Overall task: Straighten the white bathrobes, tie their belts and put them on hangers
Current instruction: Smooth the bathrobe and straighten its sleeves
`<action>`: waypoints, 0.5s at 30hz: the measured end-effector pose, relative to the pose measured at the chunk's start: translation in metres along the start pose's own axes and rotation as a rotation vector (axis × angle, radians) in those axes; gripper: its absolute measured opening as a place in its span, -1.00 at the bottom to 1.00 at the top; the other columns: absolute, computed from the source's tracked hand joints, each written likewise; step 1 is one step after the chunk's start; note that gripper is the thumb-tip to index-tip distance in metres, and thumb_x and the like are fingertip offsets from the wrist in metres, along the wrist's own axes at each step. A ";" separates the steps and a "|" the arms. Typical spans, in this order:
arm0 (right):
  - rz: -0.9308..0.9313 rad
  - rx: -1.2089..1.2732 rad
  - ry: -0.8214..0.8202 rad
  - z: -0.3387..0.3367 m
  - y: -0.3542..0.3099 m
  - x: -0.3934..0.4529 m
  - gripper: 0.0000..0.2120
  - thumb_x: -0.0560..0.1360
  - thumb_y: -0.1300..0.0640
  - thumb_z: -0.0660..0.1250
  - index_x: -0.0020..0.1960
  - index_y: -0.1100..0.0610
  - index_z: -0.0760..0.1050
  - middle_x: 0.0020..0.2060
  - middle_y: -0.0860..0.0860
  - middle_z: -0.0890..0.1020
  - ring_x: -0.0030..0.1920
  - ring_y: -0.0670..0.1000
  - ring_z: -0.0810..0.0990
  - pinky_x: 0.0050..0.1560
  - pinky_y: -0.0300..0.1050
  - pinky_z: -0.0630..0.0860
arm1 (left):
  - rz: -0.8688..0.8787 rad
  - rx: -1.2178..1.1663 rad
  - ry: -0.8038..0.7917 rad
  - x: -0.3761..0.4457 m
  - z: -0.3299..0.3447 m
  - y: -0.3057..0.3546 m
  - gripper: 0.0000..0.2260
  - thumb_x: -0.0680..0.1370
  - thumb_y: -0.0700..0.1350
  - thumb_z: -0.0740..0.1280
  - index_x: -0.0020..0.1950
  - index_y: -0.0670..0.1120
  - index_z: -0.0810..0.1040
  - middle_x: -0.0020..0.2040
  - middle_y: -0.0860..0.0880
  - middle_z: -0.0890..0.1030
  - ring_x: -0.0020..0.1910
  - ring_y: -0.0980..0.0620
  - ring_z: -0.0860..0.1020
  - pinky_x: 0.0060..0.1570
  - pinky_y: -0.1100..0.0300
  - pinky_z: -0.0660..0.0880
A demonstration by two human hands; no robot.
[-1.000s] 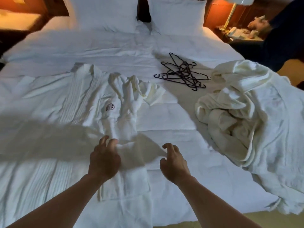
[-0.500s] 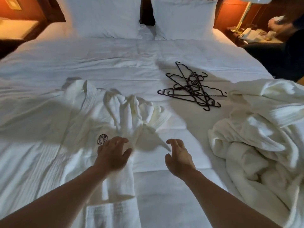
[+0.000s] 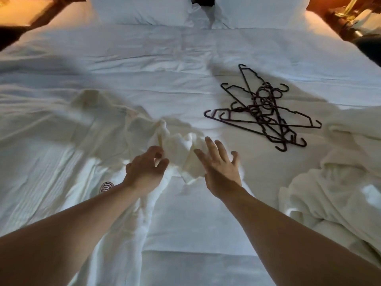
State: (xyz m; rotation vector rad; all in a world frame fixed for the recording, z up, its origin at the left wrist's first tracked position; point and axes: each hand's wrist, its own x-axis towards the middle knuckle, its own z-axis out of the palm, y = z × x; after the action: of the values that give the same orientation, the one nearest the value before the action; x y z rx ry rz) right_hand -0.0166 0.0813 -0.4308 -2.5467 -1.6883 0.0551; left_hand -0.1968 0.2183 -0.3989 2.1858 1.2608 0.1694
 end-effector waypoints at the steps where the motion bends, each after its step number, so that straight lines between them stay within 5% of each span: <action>1: -0.016 -0.003 0.019 0.003 0.004 0.007 -0.30 0.34 0.33 0.47 0.39 -0.10 0.39 0.58 0.03 0.17 0.57 0.16 0.13 0.35 0.37 0.18 | -0.006 -0.029 0.007 0.003 0.000 0.003 -0.78 0.60 0.01 0.27 0.24 0.15 0.45 0.07 0.26 0.62 0.16 -0.05 0.58 0.26 -0.05 0.41; 4: 0.017 0.127 0.134 0.003 0.015 0.024 -0.63 0.39 0.23 0.35 0.17 -0.02 0.55 0.33 -0.01 0.54 0.44 0.13 0.38 0.26 0.26 0.27 | 0.034 -0.041 0.046 0.013 0.001 0.010 -0.67 0.53 -0.14 0.26 0.25 0.15 0.47 -0.05 0.39 0.58 0.05 0.03 0.60 0.23 -0.03 0.43; 7: 0.409 0.748 0.106 -0.011 0.024 0.038 -0.76 0.57 0.10 0.15 0.16 0.02 0.53 -0.08 0.03 0.64 0.02 0.16 0.60 0.01 0.02 0.44 | 0.066 -0.045 0.072 0.025 0.002 0.021 -0.51 0.40 -0.08 0.16 0.33 0.14 0.43 0.14 0.32 0.59 0.13 0.01 0.56 0.27 -0.05 0.41; 9: 0.760 1.096 0.228 -0.022 0.038 0.052 -0.76 0.64 0.01 0.20 0.16 0.08 0.57 -0.06 0.11 0.68 0.03 0.21 0.64 0.02 0.05 0.54 | 0.092 -0.029 0.077 0.037 0.007 0.029 -0.48 0.41 -0.06 0.17 0.39 0.12 0.40 0.26 0.21 0.58 0.25 -0.04 0.52 0.31 -0.07 0.37; 12: 1.135 1.113 0.207 -0.027 0.084 0.064 -0.64 0.64 0.01 0.23 0.23 0.26 0.57 0.09 0.24 0.65 0.13 0.25 0.61 0.12 0.02 0.50 | 0.112 0.097 0.011 0.055 0.018 0.046 -0.49 0.54 -0.07 0.27 0.49 0.09 0.32 0.41 0.06 0.49 0.38 -0.11 0.43 0.35 -0.08 0.31; 15: 1.112 0.975 -0.017 -0.020 0.136 0.046 -0.61 0.62 0.04 0.26 0.28 0.31 0.53 0.09 0.24 0.63 0.10 0.25 0.60 0.09 0.00 0.49 | 0.135 0.292 -0.092 0.074 0.033 0.062 -0.47 0.58 0.00 0.29 0.54 0.10 0.26 0.52 0.05 0.34 0.44 -0.12 0.36 0.35 -0.10 0.28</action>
State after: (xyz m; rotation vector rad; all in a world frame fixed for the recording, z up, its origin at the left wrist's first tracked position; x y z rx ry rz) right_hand 0.1272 0.0702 -0.4226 -2.2269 0.0552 0.7290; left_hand -0.0976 0.2415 -0.4046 2.4975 1.1465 -0.0657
